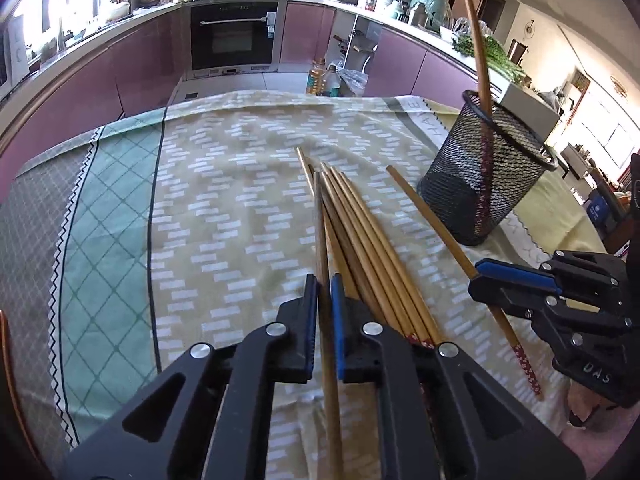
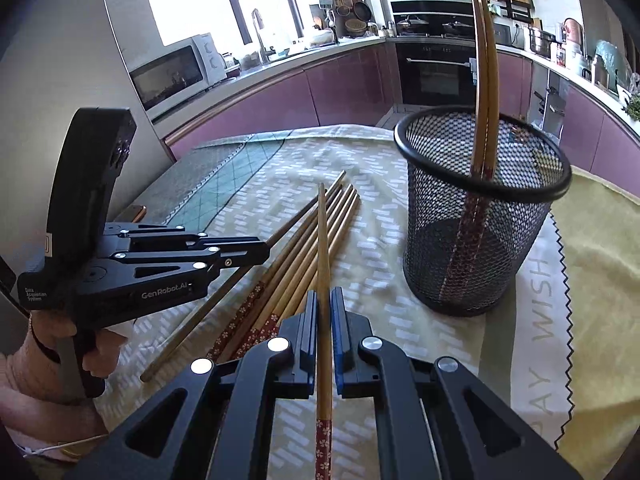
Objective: Organize utensils
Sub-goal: 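Close the right tool on a chopstick while the left tool grasps another, then carry both upright chopsticks over the mesh cup and lower them in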
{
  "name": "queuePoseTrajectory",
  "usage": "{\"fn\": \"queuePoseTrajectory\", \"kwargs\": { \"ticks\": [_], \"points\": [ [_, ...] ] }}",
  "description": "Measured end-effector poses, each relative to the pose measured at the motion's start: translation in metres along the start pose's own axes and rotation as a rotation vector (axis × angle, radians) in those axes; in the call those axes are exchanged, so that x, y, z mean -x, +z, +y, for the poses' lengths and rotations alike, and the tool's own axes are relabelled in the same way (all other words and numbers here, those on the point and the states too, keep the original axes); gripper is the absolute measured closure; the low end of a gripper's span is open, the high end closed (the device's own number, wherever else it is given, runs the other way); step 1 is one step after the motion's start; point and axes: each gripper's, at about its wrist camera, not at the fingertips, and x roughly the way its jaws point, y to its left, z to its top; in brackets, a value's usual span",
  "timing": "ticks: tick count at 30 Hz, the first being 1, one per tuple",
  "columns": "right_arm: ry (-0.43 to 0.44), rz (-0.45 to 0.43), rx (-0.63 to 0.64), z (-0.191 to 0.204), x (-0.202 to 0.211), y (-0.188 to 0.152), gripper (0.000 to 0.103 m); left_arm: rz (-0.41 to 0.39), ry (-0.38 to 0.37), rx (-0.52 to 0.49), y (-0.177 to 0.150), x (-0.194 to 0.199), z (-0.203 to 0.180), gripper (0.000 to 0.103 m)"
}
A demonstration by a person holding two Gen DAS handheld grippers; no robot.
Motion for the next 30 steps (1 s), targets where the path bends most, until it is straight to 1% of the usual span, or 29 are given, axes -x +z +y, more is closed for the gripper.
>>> {"fn": "queuePoseTrajectory", "kwargs": {
  "ticks": [3, 11, 15, 22, 25, 30],
  "points": [
    [0.006, -0.03, 0.01, 0.001, 0.011, 0.003, 0.097, -0.026, -0.032, -0.001, 0.0, 0.016, 0.0, 0.096],
    [0.016, -0.119, 0.024, 0.003, 0.045, 0.01, 0.097, -0.096, -0.154, -0.009, 0.007, 0.063, -0.003, 0.096],
    [0.023, -0.165, 0.015, 0.0, 0.063, 0.014, 0.097, -0.144, -0.235, -0.018, 0.012, 0.089, -0.01, 0.096],
    [0.033, -0.237, 0.005, -0.011, 0.087, 0.021, 0.097, -0.243, -0.337, -0.03, 0.022, 0.131, -0.017, 0.096],
    [0.018, -0.27, 0.009, -0.011, 0.096, 0.025, 0.097, -0.285, -0.357, -0.029, 0.031, 0.141, -0.02, 0.096],
    [0.002, -0.324, 0.007, -0.025, 0.111, 0.04, 0.097, -0.341, -0.377, -0.025, 0.053, 0.147, -0.027, 0.096]
  ]
}}
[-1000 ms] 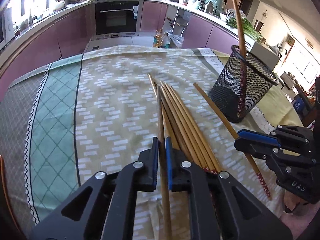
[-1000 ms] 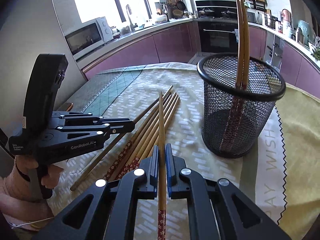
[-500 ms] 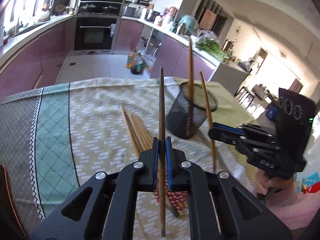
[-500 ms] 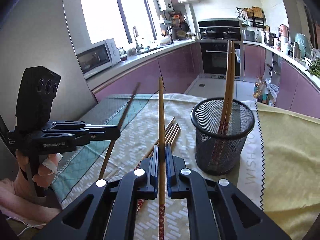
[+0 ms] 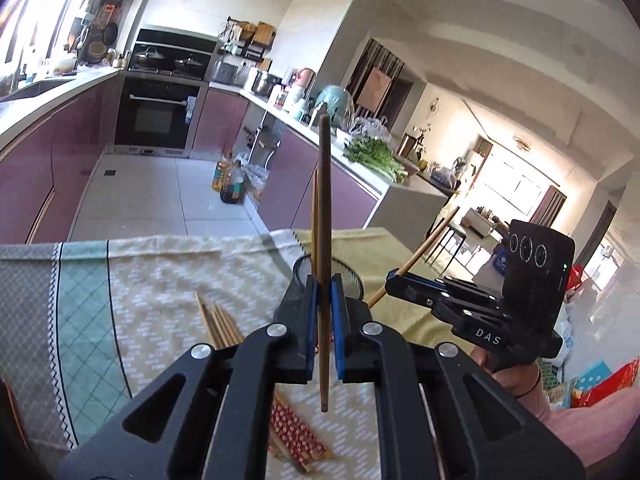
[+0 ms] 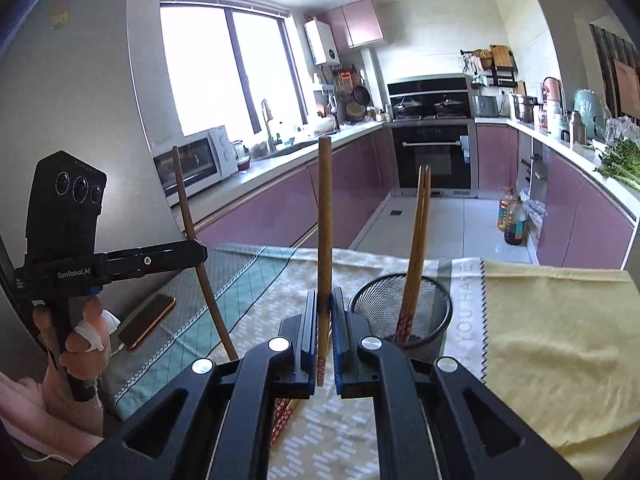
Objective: Organize utensils
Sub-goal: 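Carry both upright chopsticks over the mesh cup and lower them in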
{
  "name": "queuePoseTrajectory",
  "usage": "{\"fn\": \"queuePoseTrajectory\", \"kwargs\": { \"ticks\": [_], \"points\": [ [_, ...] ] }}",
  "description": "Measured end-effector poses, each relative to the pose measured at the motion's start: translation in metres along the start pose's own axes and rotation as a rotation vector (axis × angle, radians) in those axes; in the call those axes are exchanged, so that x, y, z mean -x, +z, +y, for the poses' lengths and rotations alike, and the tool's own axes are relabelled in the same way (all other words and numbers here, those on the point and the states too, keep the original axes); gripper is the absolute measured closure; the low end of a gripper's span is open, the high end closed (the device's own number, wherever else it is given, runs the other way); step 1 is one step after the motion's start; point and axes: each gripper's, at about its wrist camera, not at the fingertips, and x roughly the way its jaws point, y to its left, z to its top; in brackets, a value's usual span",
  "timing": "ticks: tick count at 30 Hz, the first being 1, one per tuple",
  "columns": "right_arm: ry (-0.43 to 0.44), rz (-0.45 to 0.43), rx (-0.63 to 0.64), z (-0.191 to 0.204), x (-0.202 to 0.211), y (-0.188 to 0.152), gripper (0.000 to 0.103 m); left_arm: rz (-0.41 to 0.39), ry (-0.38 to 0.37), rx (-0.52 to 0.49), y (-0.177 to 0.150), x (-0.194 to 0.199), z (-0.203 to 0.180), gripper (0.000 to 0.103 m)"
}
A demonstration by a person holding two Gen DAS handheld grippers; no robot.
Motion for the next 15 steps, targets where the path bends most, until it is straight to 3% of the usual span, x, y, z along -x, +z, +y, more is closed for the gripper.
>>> {"fn": "queuePoseTrajectory", "kwargs": {
  "ticks": [15],
  "points": [
    [-0.066, -0.155, 0.029, -0.023, 0.029, 0.049, 0.097, -0.109, 0.009, -0.07, 0.071, -0.029, -0.029, 0.096]
  ]
}}
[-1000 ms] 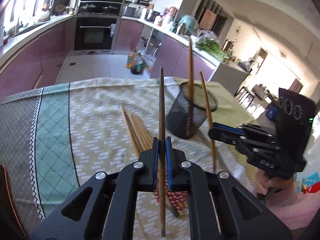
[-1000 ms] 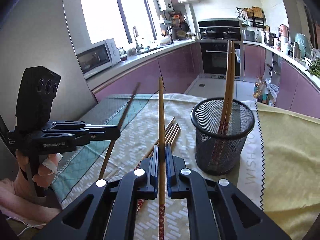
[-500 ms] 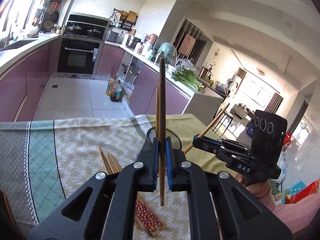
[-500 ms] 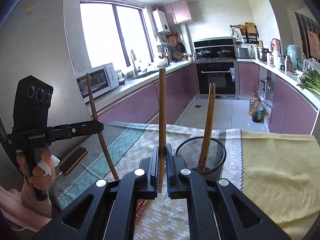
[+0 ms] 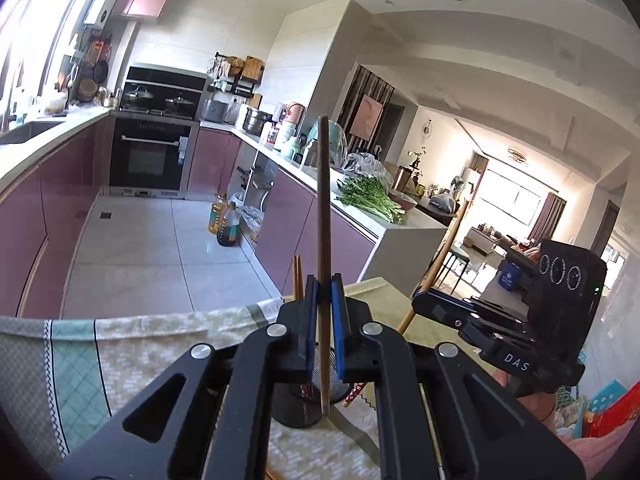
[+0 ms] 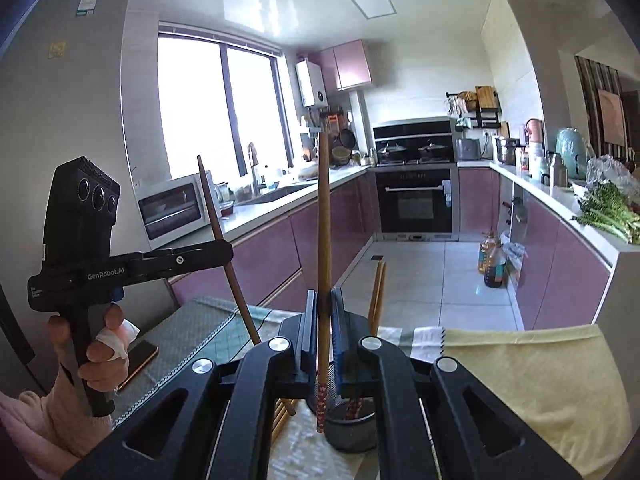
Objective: Organize utensils
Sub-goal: 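Carry both upright chopsticks over the mesh cup and lower them in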
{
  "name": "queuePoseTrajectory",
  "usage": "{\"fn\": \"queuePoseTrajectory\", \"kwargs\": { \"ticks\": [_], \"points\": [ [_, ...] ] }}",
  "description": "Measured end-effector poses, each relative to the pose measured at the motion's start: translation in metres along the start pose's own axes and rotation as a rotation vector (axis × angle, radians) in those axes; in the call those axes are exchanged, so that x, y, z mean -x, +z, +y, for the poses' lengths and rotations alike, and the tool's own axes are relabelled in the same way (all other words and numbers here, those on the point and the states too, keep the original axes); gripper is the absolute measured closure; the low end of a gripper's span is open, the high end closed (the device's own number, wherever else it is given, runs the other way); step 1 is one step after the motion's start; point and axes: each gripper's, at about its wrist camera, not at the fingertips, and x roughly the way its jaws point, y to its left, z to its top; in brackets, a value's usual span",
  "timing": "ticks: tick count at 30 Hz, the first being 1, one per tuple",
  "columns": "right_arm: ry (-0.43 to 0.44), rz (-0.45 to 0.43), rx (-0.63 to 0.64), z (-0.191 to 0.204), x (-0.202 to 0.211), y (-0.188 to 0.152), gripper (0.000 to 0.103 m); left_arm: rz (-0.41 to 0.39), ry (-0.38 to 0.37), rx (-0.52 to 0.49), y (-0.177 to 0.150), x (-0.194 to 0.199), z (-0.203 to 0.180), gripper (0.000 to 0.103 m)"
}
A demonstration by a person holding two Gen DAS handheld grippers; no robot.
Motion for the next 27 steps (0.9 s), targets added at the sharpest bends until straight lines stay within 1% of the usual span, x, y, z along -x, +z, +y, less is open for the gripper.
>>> {"fn": "queuePoseTrajectory", "kwargs": {
  "ticks": [2, 4, 7, 10, 15, 21, 23, 27],
  "points": [
    [-0.007, -0.015, -0.002, -0.004, -0.001, 0.004, 0.097, 0.001, 0.006, -0.012, 0.004, -0.006, -0.004, 0.096],
    [-0.021, -0.017, -0.003, -0.006, -0.004, 0.004, 0.097, -0.009, 0.039, -0.036, 0.005, -0.013, -0.008, 0.096],
    [-0.036, 0.002, -0.004, -0.009, -0.015, 0.0, 0.098, 0.008, 0.055, -0.052, 0.003, -0.028, -0.009, 0.096],
    [-0.043, 0.05, -0.012, -0.014, -0.031, -0.008, 0.098, 0.056, 0.073, -0.076, -0.005, -0.047, -0.009, 0.096],
    [-0.049, 0.138, -0.033, -0.019, -0.05, -0.026, 0.097, 0.143, 0.064, -0.109, -0.022, -0.067, -0.004, 0.096],
    [-0.054, 0.214, -0.042, -0.02, -0.064, -0.038, 0.097, 0.239, 0.056, -0.146, -0.045, -0.082, 0.002, 0.096],
    [-0.057, 0.234, -0.05, -0.021, -0.069, -0.042, 0.097, 0.256, 0.069, -0.142, -0.049, -0.088, 0.004, 0.096],
    [-0.066, 0.261, -0.06, -0.022, -0.078, -0.045, 0.097, 0.269, 0.063, -0.115, -0.047, -0.097, 0.011, 0.096]
  ]
}}
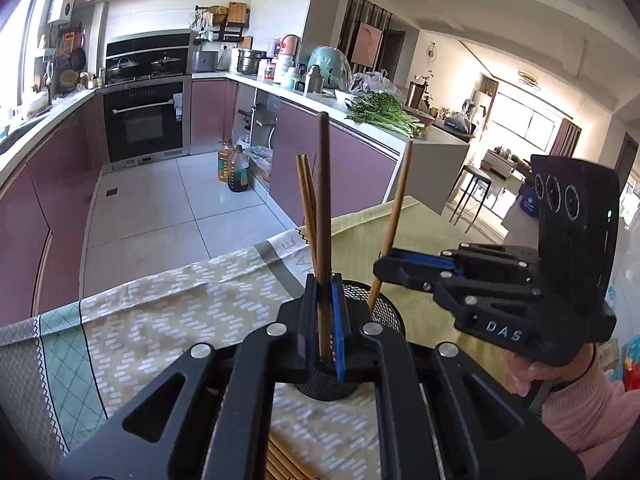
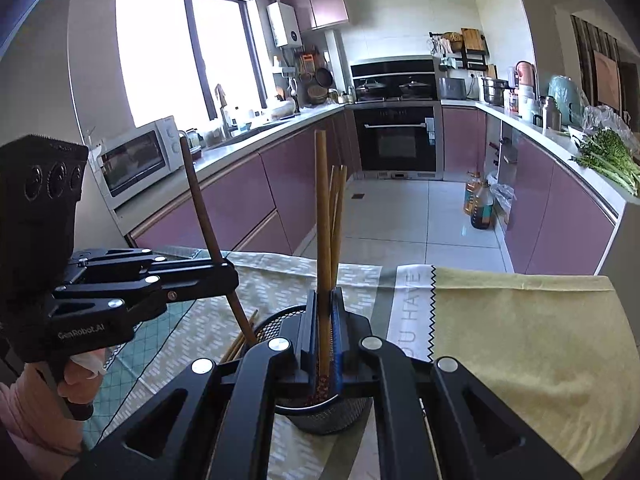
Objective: Organize utensils
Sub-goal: 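Carry both upright chopsticks over the mesh cup and lower them in, then open both tools to drop the chopsticks into the cup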
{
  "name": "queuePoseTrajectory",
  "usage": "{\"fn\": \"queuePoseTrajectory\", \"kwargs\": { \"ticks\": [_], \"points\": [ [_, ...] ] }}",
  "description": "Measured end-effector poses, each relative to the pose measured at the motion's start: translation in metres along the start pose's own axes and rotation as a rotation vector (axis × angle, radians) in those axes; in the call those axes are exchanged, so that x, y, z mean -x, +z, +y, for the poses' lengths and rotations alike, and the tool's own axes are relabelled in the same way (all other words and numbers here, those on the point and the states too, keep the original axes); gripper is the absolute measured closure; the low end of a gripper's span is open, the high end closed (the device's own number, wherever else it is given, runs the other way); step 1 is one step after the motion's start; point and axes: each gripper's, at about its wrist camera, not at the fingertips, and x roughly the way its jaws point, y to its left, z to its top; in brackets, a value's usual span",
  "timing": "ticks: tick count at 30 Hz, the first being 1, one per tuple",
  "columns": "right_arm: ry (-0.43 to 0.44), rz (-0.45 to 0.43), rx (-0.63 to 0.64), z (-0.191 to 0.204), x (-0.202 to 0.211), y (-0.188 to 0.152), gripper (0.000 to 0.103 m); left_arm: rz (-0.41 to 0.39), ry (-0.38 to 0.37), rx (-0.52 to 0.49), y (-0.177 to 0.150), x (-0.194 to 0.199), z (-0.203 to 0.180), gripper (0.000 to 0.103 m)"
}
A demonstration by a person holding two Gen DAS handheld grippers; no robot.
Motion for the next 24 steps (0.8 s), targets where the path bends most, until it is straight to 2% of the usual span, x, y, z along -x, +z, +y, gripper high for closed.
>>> {"fn": "queuePoseTrajectory", "kwargs": {
  "ticks": [4, 10, 12, 15, 17, 19, 24],
  "points": [
    [-0.01, 0.011, -0.023, -0.004, -0.007, 0.001, 0.096, 0.021, 0.003, 0.016, 0.003, -0.009, 0.004, 0.092],
    [-0.01, 0.011, -0.038, -0.005, -0.009, -0.002, 0.095, 0.0, 0.025, 0.039, -0.006, -0.005, 0.004, 0.09],
    [-0.007, 0.007, -0.035, -0.004, -0.007, -0.003, 0.092, -0.019, 0.04, 0.046, -0.01, 0.002, 0.005, 0.088],
    [0.008, -0.013, -0.024, 0.001, 0.003, -0.009, 0.086, -0.073, 0.078, 0.044, -0.022, 0.024, 0.006, 0.08],
    [0.04, -0.03, -0.005, 0.009, 0.013, -0.014, 0.079, -0.102, 0.091, 0.041, -0.031, 0.038, 0.008, 0.071],
    [0.065, -0.039, 0.022, 0.018, 0.021, -0.019, 0.074, -0.123, 0.097, 0.033, -0.043, 0.053, 0.009, 0.068],
    [0.146, 0.0, 0.081, 0.044, 0.024, -0.039, 0.066, -0.098, 0.153, 0.024, -0.078, 0.071, 0.017, 0.063]
  ]
}}
